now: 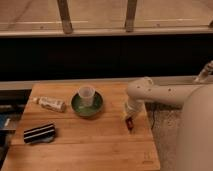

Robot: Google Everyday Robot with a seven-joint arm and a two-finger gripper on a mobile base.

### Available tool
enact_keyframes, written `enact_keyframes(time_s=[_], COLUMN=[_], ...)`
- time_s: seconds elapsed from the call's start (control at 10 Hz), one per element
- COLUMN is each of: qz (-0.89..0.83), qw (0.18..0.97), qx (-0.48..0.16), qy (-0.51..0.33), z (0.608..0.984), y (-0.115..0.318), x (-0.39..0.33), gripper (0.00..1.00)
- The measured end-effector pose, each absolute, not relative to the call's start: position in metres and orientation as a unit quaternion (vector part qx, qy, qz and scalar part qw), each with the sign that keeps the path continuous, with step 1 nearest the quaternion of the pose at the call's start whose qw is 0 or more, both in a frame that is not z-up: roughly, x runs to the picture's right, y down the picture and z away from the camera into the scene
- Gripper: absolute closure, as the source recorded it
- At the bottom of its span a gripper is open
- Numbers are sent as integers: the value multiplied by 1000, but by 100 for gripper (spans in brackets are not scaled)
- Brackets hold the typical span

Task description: Drag the pepper across the table

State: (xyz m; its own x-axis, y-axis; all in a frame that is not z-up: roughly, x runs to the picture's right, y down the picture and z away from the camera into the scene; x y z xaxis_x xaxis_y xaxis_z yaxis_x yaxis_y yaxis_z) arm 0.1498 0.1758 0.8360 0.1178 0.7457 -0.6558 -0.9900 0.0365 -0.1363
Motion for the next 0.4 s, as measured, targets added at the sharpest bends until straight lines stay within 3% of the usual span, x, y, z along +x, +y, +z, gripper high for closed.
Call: enact_keyframes(time_s=[0.4], qz=[665], qw=[656], qx=[-290], qy=[210], z=[833], y=[191], x=[195], gripper=[97])
